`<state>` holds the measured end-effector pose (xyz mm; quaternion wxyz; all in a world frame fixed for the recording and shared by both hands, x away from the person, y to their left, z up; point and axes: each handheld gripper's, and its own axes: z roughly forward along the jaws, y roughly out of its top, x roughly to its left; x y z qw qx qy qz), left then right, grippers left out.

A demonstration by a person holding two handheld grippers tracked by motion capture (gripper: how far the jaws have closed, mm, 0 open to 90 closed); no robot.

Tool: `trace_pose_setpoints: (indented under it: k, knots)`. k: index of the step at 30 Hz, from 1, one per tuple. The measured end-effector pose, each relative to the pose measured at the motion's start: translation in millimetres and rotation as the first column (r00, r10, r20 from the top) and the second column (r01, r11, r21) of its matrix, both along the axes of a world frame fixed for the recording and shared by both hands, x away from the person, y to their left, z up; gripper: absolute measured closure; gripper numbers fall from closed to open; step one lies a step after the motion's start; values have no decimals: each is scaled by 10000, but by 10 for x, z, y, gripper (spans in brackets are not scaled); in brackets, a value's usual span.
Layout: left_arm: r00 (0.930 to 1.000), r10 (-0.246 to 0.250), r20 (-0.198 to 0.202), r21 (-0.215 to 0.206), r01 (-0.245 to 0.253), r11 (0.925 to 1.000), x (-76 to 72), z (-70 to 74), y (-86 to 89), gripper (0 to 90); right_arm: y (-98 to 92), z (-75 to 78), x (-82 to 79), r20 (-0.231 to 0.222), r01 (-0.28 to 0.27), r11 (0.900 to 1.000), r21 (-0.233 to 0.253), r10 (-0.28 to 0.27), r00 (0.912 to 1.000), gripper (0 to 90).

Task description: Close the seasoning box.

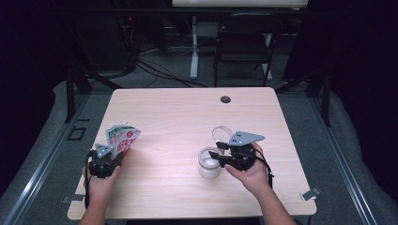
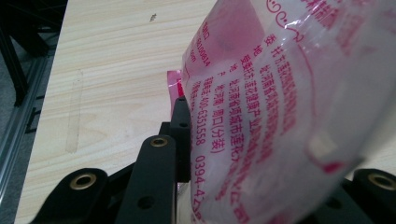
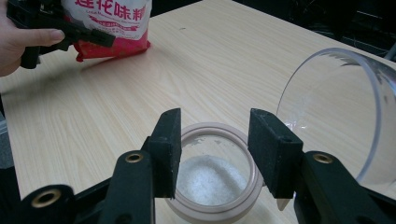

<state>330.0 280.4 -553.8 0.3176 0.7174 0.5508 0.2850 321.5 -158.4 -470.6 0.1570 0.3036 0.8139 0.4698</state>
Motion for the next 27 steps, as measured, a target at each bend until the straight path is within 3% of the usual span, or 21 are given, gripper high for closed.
trace_pose_setpoints:
  k: [8, 17, 27]
  knots:
    - [9997, -242, 16, -183, 243, 9995, -24, 7, -30, 639, 3, -5, 9, -2, 23, 10000, 52, -23, 10000, 546]
    - [9984, -131, 556, -443, 156, 9989, -49, 23, -41, 463, 16, -11, 15, -4, -12, 10000, -14, 12, 10000, 533]
    - [9972, -531, 518, -536, 558, 9970, -71, 45, -61, 450, 11, -8, 18, -2, 10, 10000, -6, -10, 10000, 531]
